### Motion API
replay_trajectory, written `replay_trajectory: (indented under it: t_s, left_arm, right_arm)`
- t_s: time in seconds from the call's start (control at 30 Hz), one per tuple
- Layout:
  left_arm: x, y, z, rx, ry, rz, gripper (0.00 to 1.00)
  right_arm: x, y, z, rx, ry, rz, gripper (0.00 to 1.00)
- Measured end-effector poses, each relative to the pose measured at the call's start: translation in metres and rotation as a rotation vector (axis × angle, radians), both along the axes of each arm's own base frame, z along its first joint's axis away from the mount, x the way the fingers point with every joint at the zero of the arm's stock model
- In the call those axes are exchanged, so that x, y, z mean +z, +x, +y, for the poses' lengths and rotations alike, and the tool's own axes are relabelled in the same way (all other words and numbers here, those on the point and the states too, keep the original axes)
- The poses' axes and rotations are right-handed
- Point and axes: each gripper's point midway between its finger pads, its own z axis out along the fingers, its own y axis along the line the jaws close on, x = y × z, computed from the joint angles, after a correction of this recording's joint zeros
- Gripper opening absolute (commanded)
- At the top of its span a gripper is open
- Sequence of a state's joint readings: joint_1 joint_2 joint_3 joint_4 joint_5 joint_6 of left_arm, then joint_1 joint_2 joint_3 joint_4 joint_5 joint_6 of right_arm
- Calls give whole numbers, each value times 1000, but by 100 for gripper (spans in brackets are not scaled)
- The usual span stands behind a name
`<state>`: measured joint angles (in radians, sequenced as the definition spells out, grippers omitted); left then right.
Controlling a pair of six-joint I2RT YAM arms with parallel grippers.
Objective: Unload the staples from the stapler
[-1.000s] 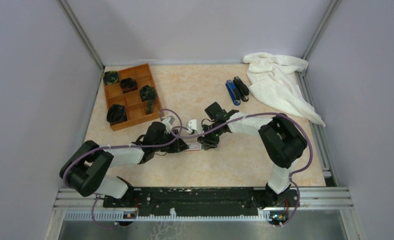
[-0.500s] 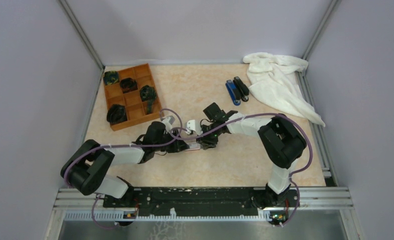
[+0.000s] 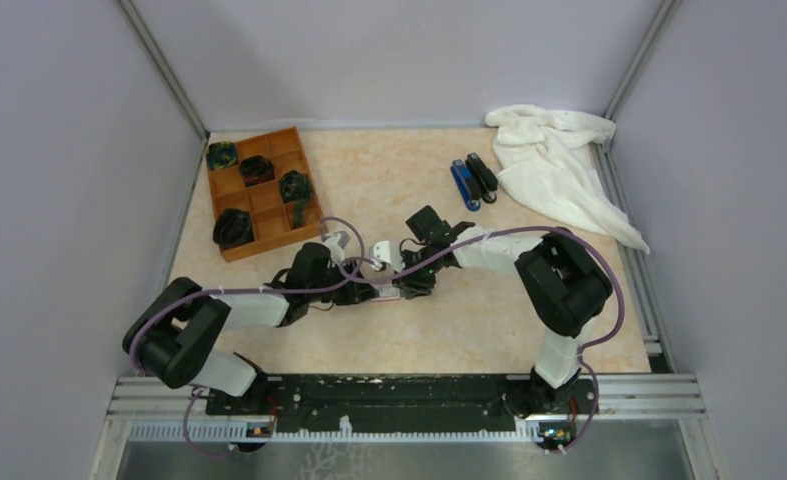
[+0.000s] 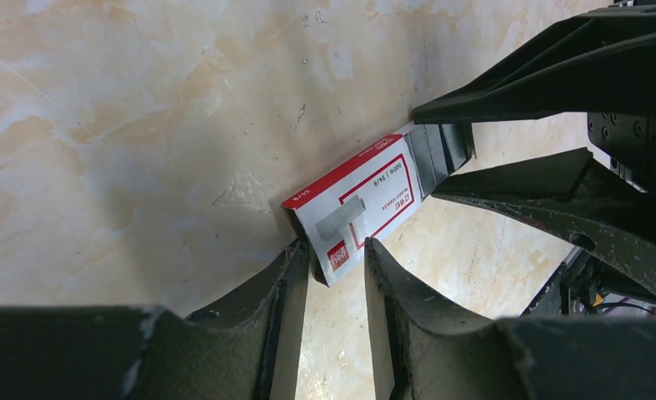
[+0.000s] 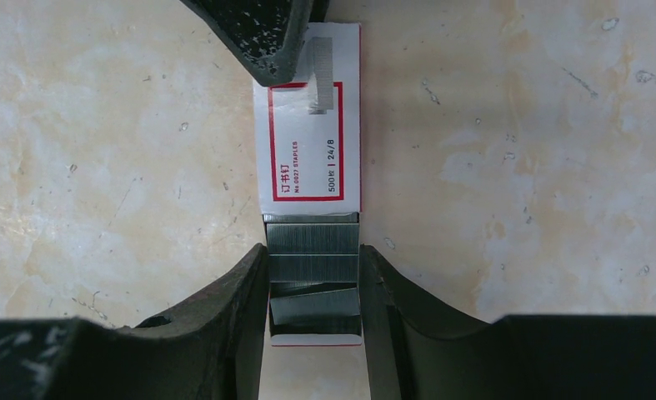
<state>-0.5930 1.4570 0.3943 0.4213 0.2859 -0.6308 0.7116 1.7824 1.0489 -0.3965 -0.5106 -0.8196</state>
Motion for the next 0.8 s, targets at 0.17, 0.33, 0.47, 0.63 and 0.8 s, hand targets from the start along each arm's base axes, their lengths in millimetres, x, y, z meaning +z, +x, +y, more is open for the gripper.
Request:
replay_trajectory:
  t_s: [0.17, 0.33, 0.47, 0.63, 0.8]
  left_arm:
    - [0, 0, -2, -7, -6, 1, 39]
    - [0, 0, -3, -12, -12, 2, 39]
    - [0, 0, -4, -16, -19, 3, 39]
    - [0, -1, -5, -21, -28, 2, 40]
    - [1, -1, -5, -24, -34, -2, 41]
  right_arm:
    - [0, -4, 1, 42, 0, -9, 31]
    - [0, -4, 1, 46, -1, -13, 34]
    - [-1, -4, 1, 32, -2, -6, 41]
    - [0, -5, 1, 15, -1, 9, 56]
    - [14, -1, -8, -19, 19, 21, 61]
